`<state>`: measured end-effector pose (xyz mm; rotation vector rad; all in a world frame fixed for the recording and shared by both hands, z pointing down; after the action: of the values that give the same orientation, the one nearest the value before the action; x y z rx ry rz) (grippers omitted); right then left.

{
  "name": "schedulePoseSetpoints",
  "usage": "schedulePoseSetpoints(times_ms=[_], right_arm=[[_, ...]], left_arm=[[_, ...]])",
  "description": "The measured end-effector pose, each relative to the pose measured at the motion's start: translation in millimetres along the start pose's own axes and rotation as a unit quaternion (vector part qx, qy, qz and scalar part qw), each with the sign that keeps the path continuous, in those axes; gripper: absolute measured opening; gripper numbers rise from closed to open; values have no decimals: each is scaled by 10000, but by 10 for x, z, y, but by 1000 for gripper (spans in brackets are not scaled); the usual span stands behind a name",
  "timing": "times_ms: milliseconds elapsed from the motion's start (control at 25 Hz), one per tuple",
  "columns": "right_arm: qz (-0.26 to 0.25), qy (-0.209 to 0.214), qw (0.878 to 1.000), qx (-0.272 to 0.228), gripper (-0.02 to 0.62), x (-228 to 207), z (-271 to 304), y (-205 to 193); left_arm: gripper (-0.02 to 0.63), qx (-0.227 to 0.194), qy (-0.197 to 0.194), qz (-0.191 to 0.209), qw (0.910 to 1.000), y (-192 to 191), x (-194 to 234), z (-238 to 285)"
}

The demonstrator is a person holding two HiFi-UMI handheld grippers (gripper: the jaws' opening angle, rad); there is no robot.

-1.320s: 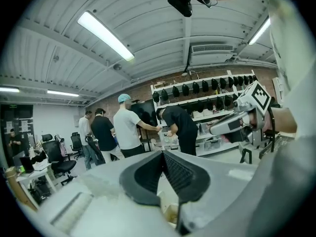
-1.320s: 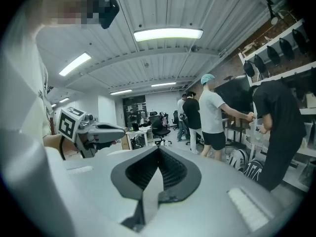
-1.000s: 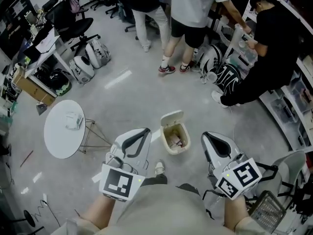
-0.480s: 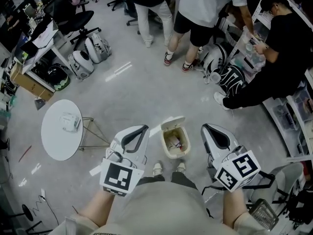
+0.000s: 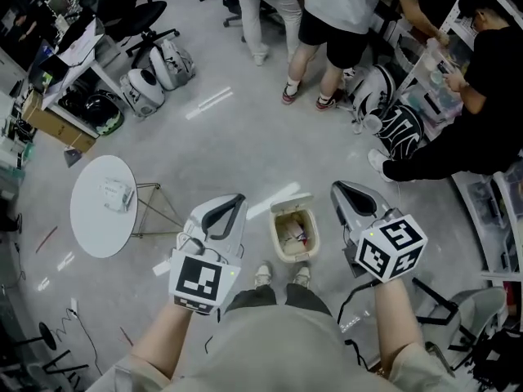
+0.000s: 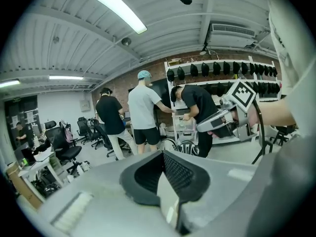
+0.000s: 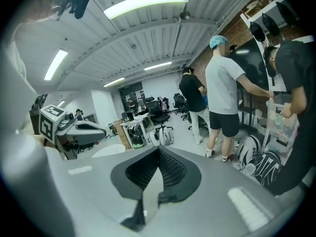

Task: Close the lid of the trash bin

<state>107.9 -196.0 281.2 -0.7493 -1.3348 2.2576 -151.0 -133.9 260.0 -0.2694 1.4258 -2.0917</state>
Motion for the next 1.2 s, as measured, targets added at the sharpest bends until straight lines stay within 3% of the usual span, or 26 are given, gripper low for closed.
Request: schedulePoseSetpoints(times_ms=[200, 360, 560, 1200], right_arm=[[225, 135, 9985, 483, 3, -295, 608, -313], [724, 180, 9933, 887, 3, -555, 1098, -692], [786, 132, 9862, 1453, 3, -772, 1558, -1210], [1050, -144, 9473, 3023, 3, -1355, 2507, -2960]], left_arm=[[3, 212, -39, -318, 9993, -238, 133, 399], [3, 545, -54, -576, 9968, -585, 172, 794], [3, 923, -206, -906, 9914, -1051, 102, 1186], [3, 1812, -503, -1831, 9649, -2550, -213, 1863]])
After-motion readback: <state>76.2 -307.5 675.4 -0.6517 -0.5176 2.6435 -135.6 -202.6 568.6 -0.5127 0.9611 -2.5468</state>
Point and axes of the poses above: the fingertips, and each gripper's own axes: z forward along the fingers, x to its left, y out of its top, the point moved 9 cm from there along -z, backward along the fingers, and after that the axes turned 3 degrees about -y, right-handed, at the moved point
